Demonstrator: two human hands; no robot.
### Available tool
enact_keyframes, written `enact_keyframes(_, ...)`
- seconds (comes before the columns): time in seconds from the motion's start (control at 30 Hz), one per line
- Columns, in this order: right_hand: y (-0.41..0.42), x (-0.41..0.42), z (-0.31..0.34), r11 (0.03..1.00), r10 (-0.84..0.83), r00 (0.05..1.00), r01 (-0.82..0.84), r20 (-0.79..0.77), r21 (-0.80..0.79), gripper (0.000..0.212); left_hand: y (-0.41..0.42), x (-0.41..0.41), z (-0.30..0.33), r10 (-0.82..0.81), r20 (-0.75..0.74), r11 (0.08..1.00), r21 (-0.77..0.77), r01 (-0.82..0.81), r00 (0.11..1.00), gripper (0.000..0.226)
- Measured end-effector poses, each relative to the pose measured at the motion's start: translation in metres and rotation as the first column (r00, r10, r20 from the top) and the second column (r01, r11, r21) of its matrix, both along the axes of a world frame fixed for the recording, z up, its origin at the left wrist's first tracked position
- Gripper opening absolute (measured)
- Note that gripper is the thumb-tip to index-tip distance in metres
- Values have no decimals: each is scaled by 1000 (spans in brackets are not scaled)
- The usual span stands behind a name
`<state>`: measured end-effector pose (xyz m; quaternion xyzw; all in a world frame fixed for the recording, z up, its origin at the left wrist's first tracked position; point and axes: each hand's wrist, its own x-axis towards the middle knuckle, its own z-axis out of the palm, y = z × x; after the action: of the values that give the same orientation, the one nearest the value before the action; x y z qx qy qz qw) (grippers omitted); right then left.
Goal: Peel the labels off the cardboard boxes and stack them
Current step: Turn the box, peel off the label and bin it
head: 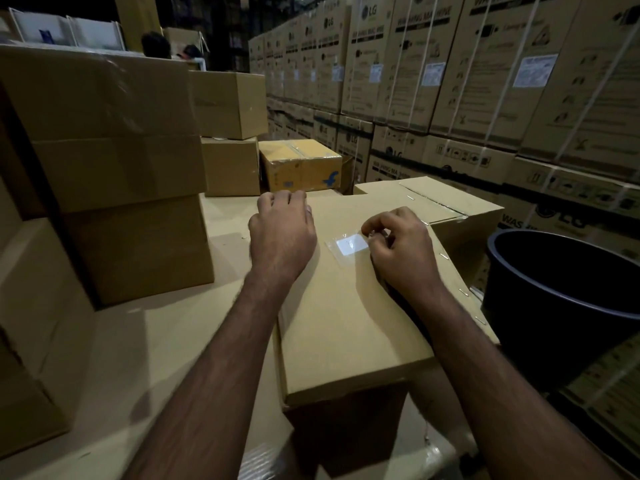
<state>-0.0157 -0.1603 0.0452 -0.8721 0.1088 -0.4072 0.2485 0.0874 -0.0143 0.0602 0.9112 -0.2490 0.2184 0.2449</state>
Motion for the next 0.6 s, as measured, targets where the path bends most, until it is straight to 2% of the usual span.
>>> enact_keyframes(0.13, 1, -9, -1, 999, 17, 1000, -18, 21, 39, 18, 2, -7, -1, -5, 19, 1000, -17, 5, 1000, 41)
enact_keyframes(0.2, 2, -16, 0, 997, 9, 999, -12, 43, 71, 26, 3, -11, -1, -6, 35, 1000, -24, 7, 999, 41)
enact_keyframes(0.27, 3, -20, -2, 1000, -10, 999, 9, 46, 26, 29, 5, -15, -2, -5, 55, 1000, -26, 6, 998, 41)
enact_keyframes(0.33, 4, -22, -5, 1000, -18, 999, 19, 51, -17, 25, 6, -18, -3, -3, 73, 1000, -23, 5, 997, 41)
enact_keyframes(0.6, 6, -30, -8, 1000, 4, 995, -6, 97, 21, 11, 7, -27, -3, 13, 95, 1000, -21, -11, 995, 42)
